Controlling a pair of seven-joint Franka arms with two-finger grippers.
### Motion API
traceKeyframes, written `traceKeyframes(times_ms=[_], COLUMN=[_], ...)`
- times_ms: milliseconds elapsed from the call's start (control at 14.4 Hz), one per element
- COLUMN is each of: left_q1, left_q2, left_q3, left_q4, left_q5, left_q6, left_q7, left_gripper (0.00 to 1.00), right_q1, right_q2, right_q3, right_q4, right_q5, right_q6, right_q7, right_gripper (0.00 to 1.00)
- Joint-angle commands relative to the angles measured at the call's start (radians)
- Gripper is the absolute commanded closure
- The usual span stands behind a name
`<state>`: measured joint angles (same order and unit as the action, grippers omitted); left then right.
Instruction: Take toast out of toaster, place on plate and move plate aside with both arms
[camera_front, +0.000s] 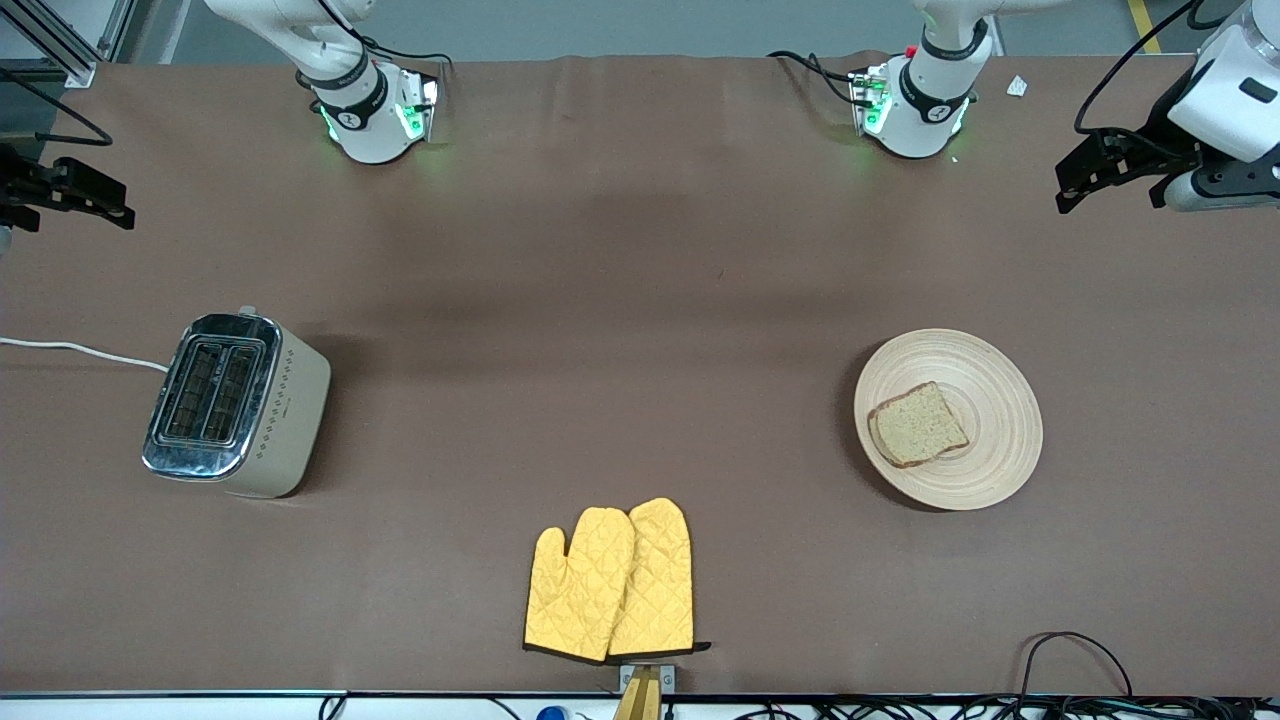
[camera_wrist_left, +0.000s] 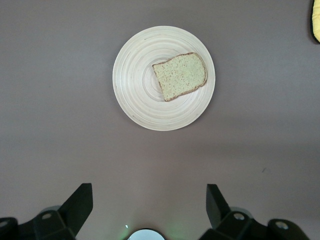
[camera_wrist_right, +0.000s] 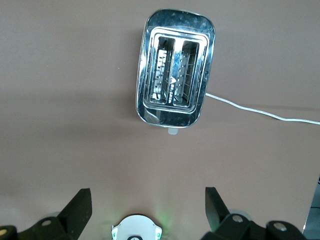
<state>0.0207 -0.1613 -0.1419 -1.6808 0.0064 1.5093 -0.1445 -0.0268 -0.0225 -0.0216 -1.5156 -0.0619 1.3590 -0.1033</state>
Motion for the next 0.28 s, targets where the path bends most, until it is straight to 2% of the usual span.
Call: traceKeyframes(times_ms=[0, 209], left_q1=[0.002, 0.001], left_q2=[0.029, 0.046], left_q3=[0.008, 0.007], left_q4=[0.041, 0.062], left_q5=[0.001, 0.003], left_q6=[-0.004, -0.012], left_q7=[0.017, 0.01], left_gripper=[0.0, 0.0], right_q1=[-0.001, -0.001], right_q2=[-0.013, -0.013], right_q3=[0.003, 0.003], right_q4=[-0.011, -0.011], right_q5=[0.002, 0.002], right_q6=[0.009, 0.009], right_q7=[-0.004, -0.004], right_gripper=[0.0, 0.0])
